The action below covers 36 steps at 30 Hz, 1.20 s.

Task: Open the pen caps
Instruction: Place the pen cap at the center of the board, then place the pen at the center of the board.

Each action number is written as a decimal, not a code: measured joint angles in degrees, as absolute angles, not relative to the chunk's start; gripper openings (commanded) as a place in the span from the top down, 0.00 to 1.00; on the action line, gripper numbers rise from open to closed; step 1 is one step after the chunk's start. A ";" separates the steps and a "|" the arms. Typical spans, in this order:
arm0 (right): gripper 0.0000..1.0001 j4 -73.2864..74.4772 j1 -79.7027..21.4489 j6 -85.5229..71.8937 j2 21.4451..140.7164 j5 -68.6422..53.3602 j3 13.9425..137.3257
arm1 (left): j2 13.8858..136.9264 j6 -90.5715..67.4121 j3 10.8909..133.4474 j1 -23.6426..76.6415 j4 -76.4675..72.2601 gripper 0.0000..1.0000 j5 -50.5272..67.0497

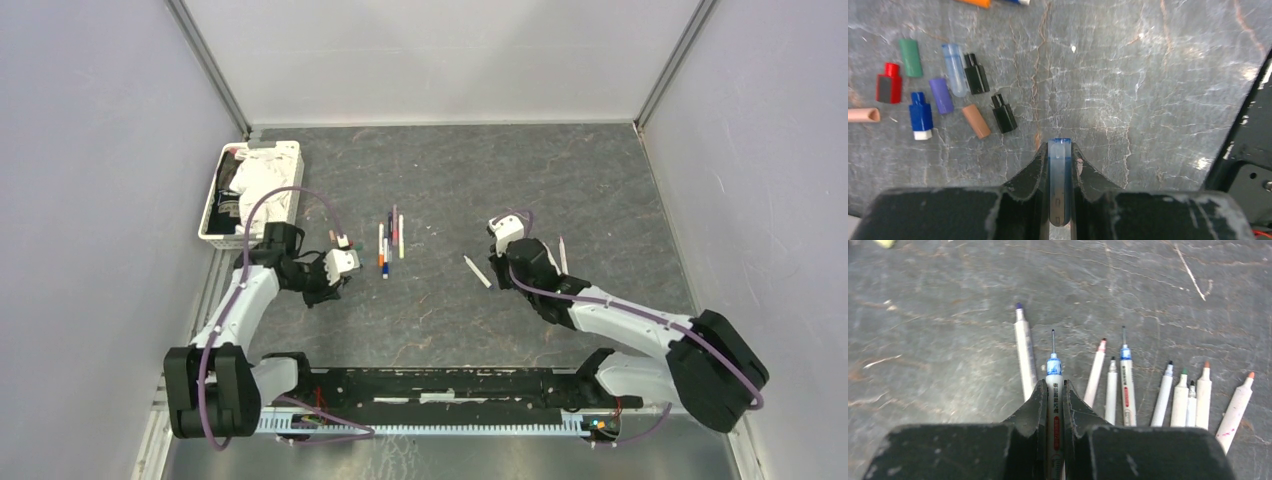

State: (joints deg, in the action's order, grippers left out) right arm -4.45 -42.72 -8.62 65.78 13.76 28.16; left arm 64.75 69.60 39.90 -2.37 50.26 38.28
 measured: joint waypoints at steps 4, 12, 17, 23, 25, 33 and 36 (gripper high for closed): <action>1.00 -9.54 -40.95 -10.17 70.04 16.36 27.38 | 64.93 66.81 35.94 -1.28 44.69 0.90 34.70; 1.00 -17.04 -40.49 -13.72 77.25 16.86 27.38 | 68.84 62.43 34.06 2.59 35.42 0.78 29.47; 1.00 -19.68 -40.49 -15.38 80.25 16.91 27.38 | 70.43 60.42 33.76 3.36 33.08 0.46 26.94; 1.00 -21.50 -40.49 -16.27 82.94 17.04 27.38 | 70.00 58.59 33.89 3.42 32.73 0.29 25.89; 1.00 -22.06 -40.45 -16.29 83.55 17.17 27.31 | 69.47 58.33 34.52 3.42 33.32 0.28 25.91; 0.87 -23.09 -40.01 -16.29 84.49 18.48 26.35 | 67.37 54.63 44.58 3.42 39.22 0.23 27.94; 0.85 -23.38 -39.83 -16.23 84.86 18.70 26.30 | 66.50 53.06 49.19 3.42 41.43 0.17 29.65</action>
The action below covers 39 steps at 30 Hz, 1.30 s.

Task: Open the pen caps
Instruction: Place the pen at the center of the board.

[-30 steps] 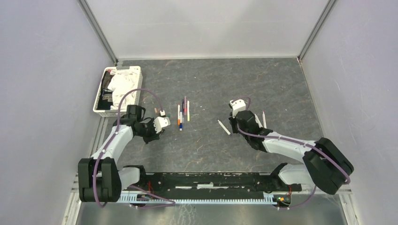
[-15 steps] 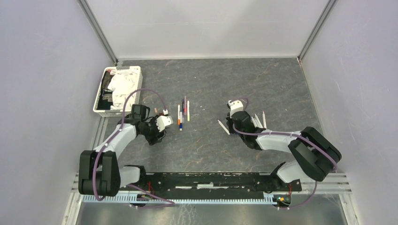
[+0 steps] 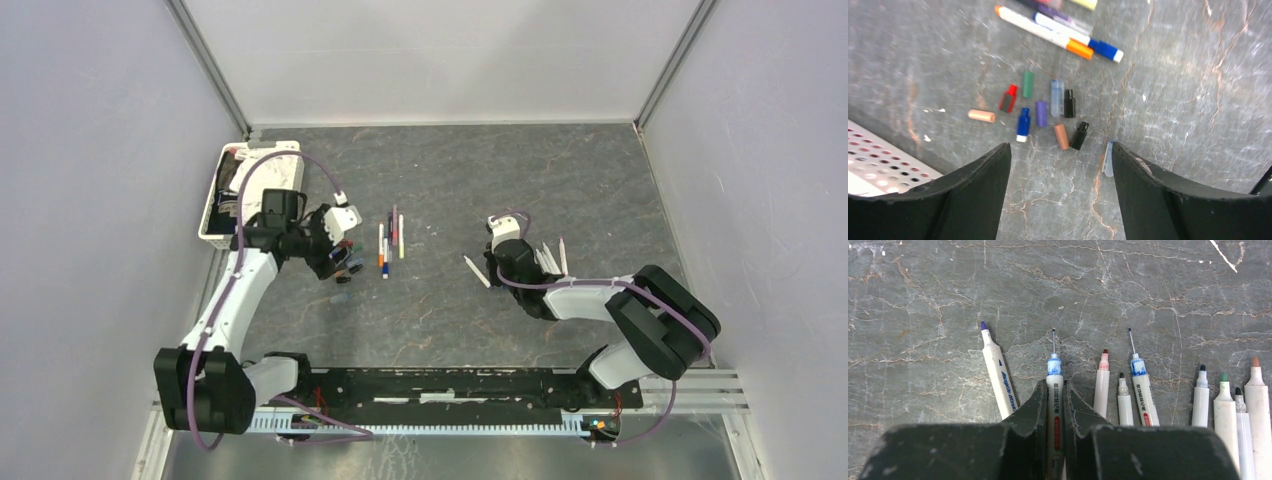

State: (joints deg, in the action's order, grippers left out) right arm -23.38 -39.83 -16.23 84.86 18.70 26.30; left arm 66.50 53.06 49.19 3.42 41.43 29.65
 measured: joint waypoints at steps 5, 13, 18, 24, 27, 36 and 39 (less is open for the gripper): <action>0.73 -23.53 -39.31 -15.99 85.76 18.57 26.30 | 65.45 49.78 55.68 3.42 45.12 0.09 30.83; 0.54 -23.33 -38.96 -14.57 85.45 18.26 26.33 | 64.07 45.65 61.82 3.42 51.27 0.00 30.02; 0.43 -20.67 -38.94 -14.55 82.74 18.35 27.55 | 63.88 43.35 65.89 3.42 53.06 0.00 26.68; 0.38 -15.53 -41.06 -14.46 81.45 19.88 37.98 | 61.54 39.99 66.39 3.36 52.12 0.00 22.65; 0.41 -13.85 -43.53 -14.26 85.76 20.01 47.68 | 60.40 37.23 66.39 3.29 50.04 0.00 20.43; 0.55 -6.31 -48.51 -14.81 108.49 16.32 74.41 | 61.04 29.91 67.20 1.87 46.26 0.00 16.93; 0.56 -2.72 -49.04 -15.33 114.59 15.18 79.33 | 61.49 28.51 67.57 1.67 46.28 0.00 16.93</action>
State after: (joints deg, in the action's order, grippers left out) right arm -2.72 -49.04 -15.33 114.59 15.18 79.33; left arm 61.49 28.51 67.57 1.67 46.28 16.93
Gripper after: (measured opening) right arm 0.450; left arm 0.994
